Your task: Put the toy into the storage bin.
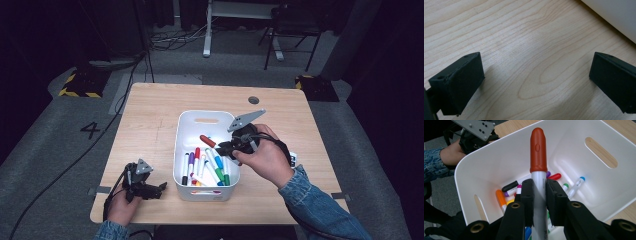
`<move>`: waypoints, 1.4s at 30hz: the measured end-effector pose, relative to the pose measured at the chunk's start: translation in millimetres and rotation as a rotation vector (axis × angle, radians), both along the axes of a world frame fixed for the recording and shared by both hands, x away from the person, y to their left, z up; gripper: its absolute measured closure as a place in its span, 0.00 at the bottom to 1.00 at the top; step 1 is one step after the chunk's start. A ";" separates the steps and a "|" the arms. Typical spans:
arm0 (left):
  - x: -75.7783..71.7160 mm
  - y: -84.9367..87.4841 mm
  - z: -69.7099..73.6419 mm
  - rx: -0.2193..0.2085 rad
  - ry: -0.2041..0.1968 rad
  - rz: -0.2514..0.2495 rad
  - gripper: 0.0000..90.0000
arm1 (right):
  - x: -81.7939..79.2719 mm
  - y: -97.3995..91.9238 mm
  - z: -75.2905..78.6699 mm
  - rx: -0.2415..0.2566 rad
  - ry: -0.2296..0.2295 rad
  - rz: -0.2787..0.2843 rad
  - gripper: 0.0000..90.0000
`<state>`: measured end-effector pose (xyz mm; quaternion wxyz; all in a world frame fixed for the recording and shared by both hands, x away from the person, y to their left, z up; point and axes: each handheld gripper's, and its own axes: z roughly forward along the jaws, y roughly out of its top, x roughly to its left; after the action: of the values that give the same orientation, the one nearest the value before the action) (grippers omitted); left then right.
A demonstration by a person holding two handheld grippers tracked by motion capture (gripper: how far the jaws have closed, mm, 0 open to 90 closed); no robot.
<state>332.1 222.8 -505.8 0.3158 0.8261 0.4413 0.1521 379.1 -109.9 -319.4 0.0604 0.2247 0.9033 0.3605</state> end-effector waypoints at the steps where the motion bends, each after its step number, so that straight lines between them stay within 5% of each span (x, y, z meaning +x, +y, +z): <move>1: 0.0 0.0 0.0 0.000 0.000 0.000 0.00 | 0.1 0.8 -1.2 0.001 0.003 0.001 0.86; 15: 0.0 0.0 0.0 0.000 0.000 0.000 0.00 | 0.6 10.7 -18.3 -0.043 0.011 0.035 0.86; 42: 0.0 0.0 0.0 0.000 0.000 0.000 0.00 | -10.6 36.7 -55.8 -0.230 0.013 0.161 0.86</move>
<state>332.1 222.8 -505.7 0.3156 0.8261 0.4413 0.1524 368.5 -73.2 -375.2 0.0506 0.1454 0.9542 0.2566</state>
